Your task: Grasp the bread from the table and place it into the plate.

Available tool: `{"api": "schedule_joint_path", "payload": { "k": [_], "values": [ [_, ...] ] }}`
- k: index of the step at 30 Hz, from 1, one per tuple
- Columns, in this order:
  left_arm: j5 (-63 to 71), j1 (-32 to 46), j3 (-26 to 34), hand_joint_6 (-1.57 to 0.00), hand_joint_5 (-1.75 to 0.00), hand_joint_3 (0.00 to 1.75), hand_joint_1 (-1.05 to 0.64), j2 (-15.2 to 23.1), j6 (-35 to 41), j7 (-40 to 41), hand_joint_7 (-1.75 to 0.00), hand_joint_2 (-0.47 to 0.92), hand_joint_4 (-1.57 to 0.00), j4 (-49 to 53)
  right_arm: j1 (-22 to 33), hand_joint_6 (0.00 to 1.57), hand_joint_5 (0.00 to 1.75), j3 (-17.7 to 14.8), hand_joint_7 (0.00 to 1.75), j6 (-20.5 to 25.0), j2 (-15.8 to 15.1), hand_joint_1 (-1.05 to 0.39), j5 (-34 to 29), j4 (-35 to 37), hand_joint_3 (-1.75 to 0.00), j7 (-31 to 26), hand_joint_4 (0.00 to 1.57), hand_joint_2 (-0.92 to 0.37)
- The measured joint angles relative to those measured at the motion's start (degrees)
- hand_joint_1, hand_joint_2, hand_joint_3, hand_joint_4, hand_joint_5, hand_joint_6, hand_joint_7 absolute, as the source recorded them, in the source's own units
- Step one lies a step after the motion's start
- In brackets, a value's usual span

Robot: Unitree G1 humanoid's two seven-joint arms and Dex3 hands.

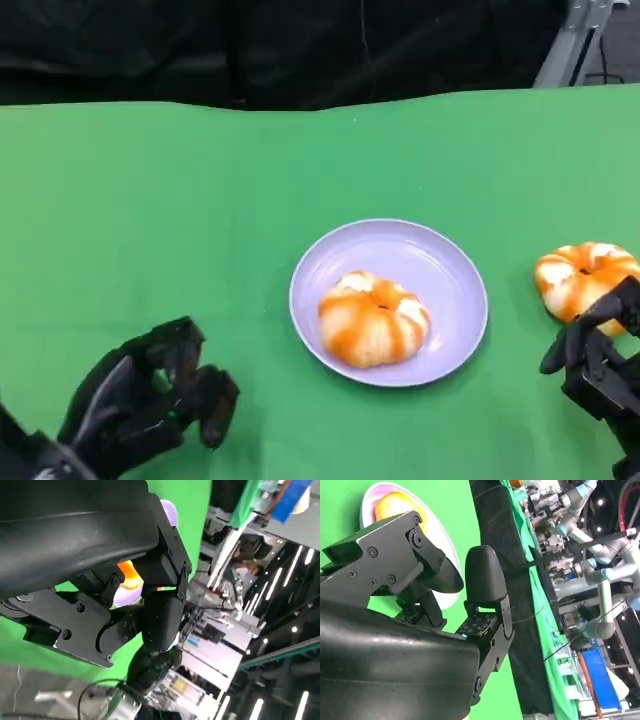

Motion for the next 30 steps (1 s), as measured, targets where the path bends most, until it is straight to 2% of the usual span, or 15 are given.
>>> {"api": "schedule_joint_path", "payload": {
  "k": [21, 22, 24, 26, 30],
  "values": [
    [0.7, -0.7, 2.2, -0.9, -1.75, 0.71, -0.2, -0.5, 0.8, -2.0, -1.65, 0.77, -0.93, 0.8, 0.0, 0.75, 1.75, 0.1, 1.59, 0.0, 0.0, -0.07, 0.0, -0.1, -1.28, 0.0, 0.87, -0.51],
    [0.8, -0.7, 2.2, -0.94, -1.75, 0.81, -0.16, -0.5, 0.8, -2.0, -1.44, 0.64, -0.85, 0.8, 0.0, 0.76, 1.75, 0.1, 1.59, 0.0, 0.0, -0.08, 0.0, -0.1, -1.28, 0.0, 0.87, -0.51],
    [-1.3, -3.4, 3.6, -0.96, -1.75, 0.91, -0.13, -0.1, 7.2, -3.5, -1.28, 0.58, -0.8, 4.9, 0.0, 0.75, 1.75, 0.0, 1.59, 0.2, 0.0, -0.08, 0.1, -0.1, -1.27, 0.0, 0.87, -0.51],
    [-3.5, -6.5, 5.5, -0.97, -1.75, 0.93, -0.12, 1.2, 14.9, -4.5, -1.25, 0.56, -0.79, 9.7, 0.1, 0.75, 1.75, 0.1, 1.59, 0.2, 0.0, -0.09, 0.0, -0.1, -1.27, 0.1, 0.87, -0.51],
    [-4.0, -9.1, 6.8, -1.0, -1.75, 0.98, -0.12, 2.1, 18.1, -5.1, -1.23, 0.52, -0.8, 11.2, 0.3, 0.75, 1.75, 0.1, 1.6, 0.2, 0.0, -0.08, 0.0, -0.2, -1.27, 0.1, 0.87, -0.51]
  ]
}}
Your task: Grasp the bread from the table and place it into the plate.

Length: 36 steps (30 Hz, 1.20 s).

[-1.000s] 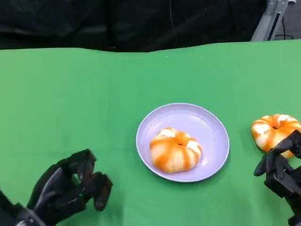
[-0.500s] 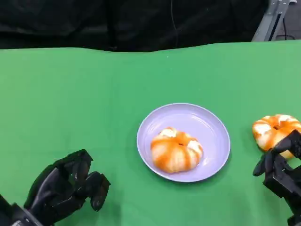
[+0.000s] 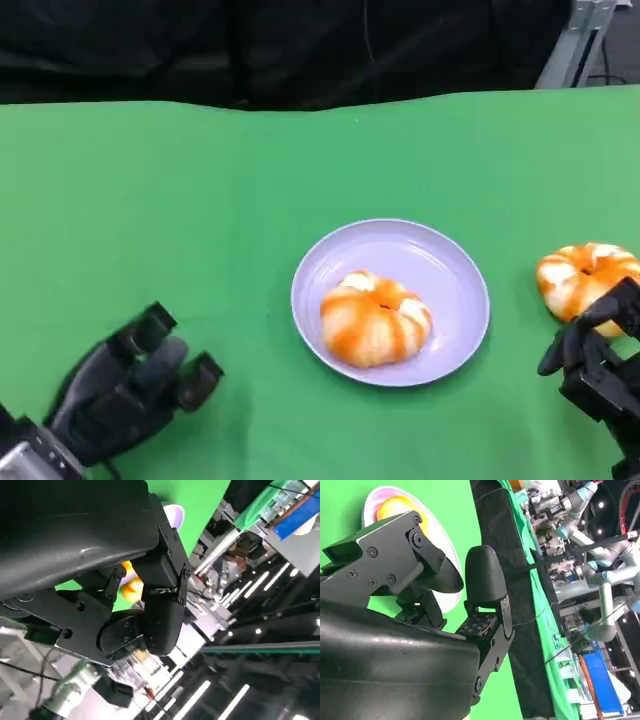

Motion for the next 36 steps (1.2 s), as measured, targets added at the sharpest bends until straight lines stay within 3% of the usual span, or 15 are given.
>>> {"api": "schedule_joint_path", "payload": {
  "k": [36],
  "values": [
    [2.1, -0.7, 2.0, -1.0, -1.75, 1.02, -0.12, -0.1, 0.8, -2.3, -1.21, 0.5, -0.8, 2.1, 0.1, 0.74, 1.75, -0.1, 1.6, 0.2, 0.0, -0.08, -0.1, -1.0, -1.25, 0.0, 0.86, -0.52]
  ]
}}
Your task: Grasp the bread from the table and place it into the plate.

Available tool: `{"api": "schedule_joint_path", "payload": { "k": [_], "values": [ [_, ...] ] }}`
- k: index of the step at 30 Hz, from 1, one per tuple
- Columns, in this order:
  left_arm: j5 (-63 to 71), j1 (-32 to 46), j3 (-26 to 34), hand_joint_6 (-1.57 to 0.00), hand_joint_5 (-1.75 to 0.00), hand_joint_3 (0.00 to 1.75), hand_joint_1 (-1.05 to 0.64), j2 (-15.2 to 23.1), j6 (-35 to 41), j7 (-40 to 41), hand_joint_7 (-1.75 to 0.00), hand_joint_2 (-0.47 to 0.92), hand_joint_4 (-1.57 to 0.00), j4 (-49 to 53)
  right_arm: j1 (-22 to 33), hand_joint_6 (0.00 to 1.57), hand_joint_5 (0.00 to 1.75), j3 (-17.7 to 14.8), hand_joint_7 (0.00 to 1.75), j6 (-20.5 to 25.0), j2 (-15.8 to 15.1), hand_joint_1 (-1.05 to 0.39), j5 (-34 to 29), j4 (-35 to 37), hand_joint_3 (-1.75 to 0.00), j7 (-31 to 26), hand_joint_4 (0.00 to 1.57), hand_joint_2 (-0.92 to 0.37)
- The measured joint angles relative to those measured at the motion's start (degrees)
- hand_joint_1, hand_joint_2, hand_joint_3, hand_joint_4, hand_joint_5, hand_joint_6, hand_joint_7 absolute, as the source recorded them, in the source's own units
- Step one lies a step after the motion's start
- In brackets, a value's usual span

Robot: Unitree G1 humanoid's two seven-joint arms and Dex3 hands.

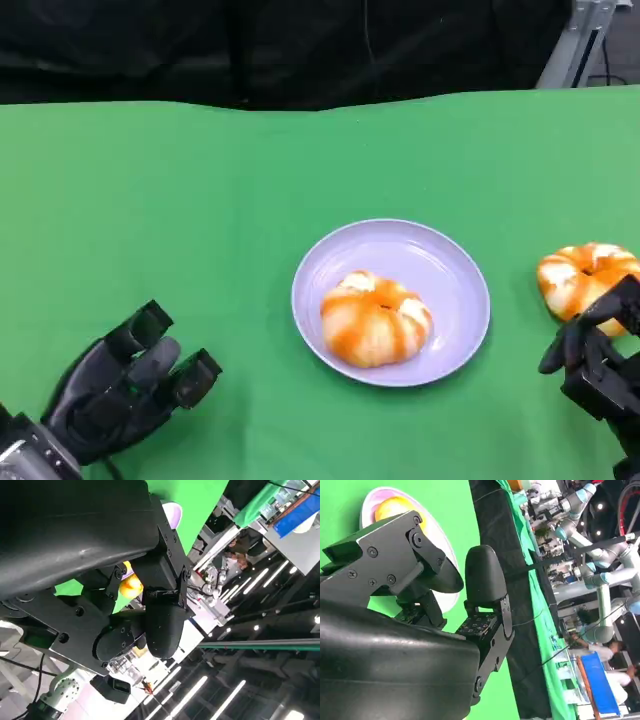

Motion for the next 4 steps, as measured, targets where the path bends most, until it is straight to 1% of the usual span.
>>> {"api": "schedule_joint_path", "payload": {
  "k": [4],
  "values": [
    [0.0, -0.1, 0.0, -1.02, -1.75, 1.0, -0.13, 0.0, 0.0, 0.0, -1.18, 0.52, -0.8, 0.1, 0.0, 0.74, 1.75, 0.0, 1.59, 0.0, 0.0, -0.07, 0.0, 0.0, -1.25, 0.0, 0.87, -0.53]
  ]
}}
